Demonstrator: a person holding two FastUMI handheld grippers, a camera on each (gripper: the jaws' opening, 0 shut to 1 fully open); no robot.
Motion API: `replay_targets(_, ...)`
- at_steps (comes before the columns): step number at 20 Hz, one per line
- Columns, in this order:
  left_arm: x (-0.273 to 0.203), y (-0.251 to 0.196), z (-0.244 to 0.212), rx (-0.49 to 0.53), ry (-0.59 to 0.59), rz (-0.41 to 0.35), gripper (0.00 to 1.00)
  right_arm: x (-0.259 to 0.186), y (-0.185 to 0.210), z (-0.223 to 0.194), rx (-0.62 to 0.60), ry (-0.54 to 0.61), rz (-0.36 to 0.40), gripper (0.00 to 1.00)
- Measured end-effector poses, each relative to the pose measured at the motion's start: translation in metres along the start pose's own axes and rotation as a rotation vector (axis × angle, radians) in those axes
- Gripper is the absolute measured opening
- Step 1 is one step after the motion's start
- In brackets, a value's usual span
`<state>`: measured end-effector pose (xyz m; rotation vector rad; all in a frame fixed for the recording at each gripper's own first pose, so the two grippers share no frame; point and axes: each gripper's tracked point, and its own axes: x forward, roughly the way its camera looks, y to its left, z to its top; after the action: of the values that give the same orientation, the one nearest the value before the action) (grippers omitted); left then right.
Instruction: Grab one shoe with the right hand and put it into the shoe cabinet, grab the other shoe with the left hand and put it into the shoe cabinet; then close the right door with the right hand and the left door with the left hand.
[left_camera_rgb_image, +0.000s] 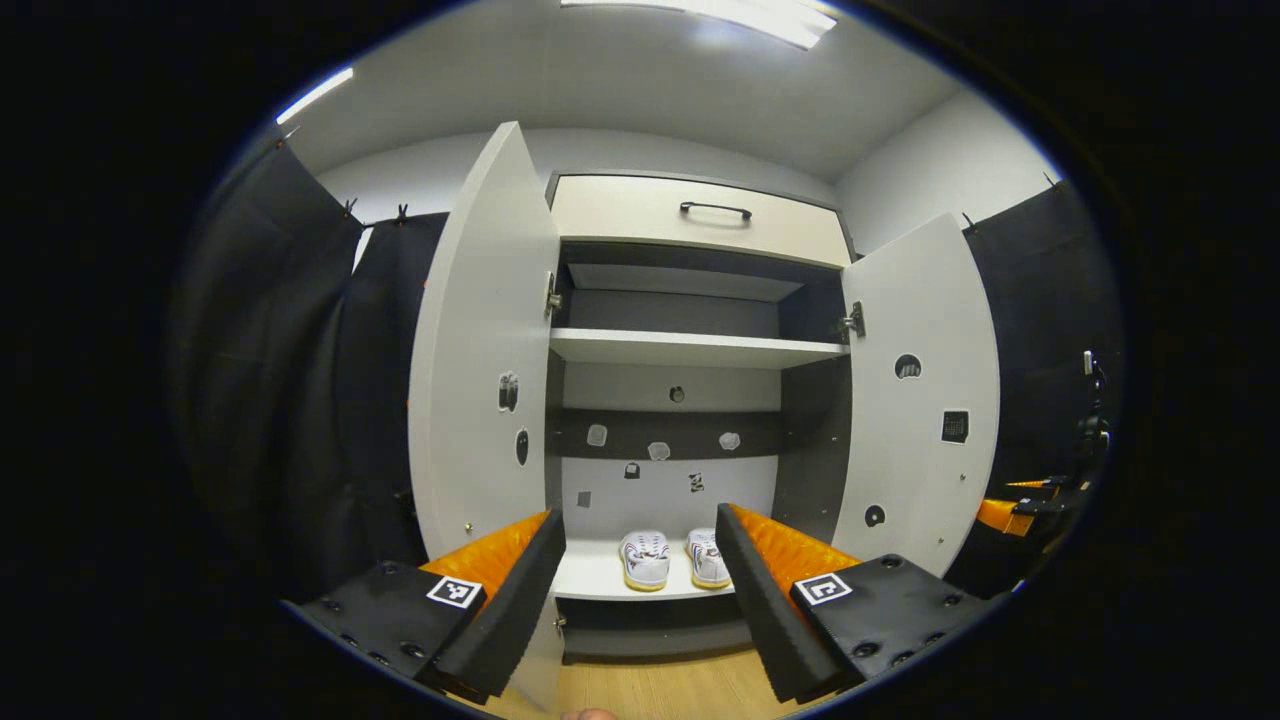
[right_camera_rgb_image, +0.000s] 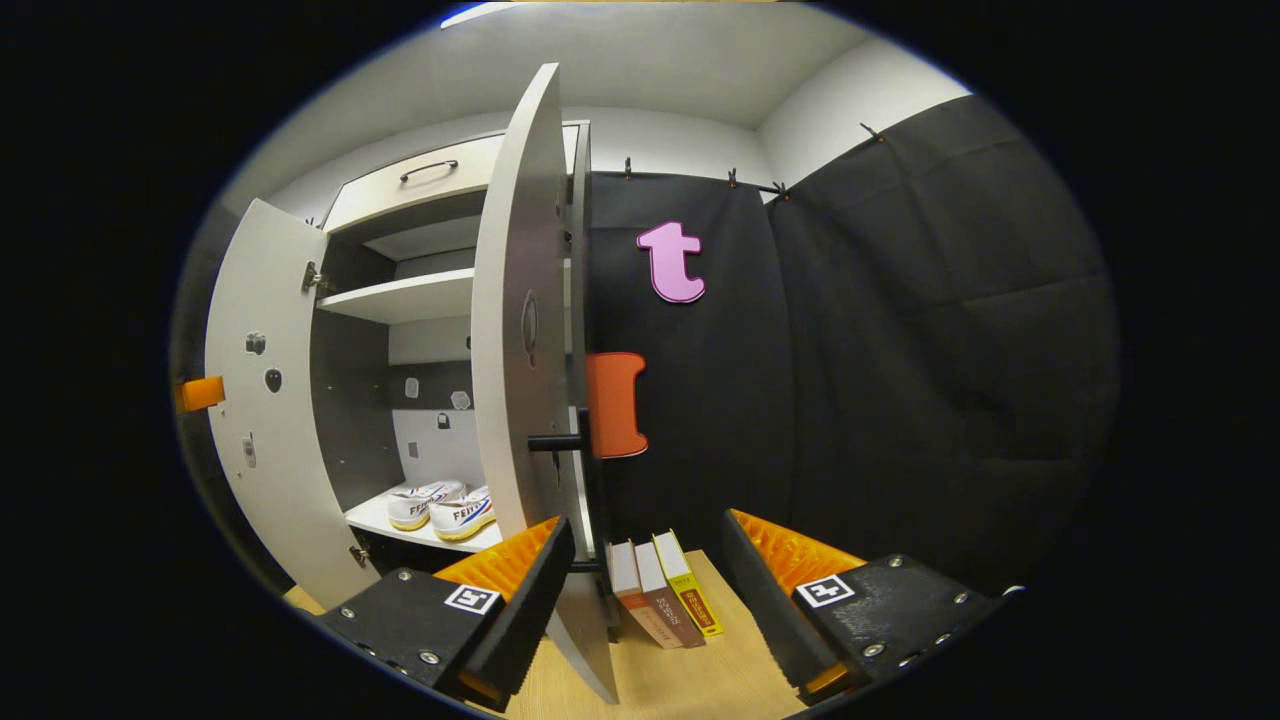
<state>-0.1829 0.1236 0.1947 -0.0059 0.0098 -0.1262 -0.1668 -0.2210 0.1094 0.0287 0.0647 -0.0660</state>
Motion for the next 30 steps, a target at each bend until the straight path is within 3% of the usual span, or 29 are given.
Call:
replay_targets(5,-0.007,0.007,-0.001,-0.047,0.006,-0.010,0.98,0.004,0.006,-0.003,-0.007,0.012,-0.010,0.92)
replay_targets(12,-0.016,0.027,0.012,-0.059,-0.008,-0.050,0.96,0.003,0.028,-0.004,-0.011,0.010,-0.047,0.70)
replay_targets(16,-0.021,0.044,0.020,-0.070,-0.019,-0.072,0.98,0.000,0.048,-0.005,-0.013,0.006,-0.051,0.63)
replay_targets(21,-0.024,0.067,0.022,-0.066,-0.021,-0.081,0.98,0.002,0.087,-0.007,-0.017,-0.005,-0.023,0.62)
replay_targets(30,-0.030,0.095,0.021,-0.060,-0.023,-0.114,0.98,0.007,0.116,-0.010,0.001,-0.026,-0.034,0.63)
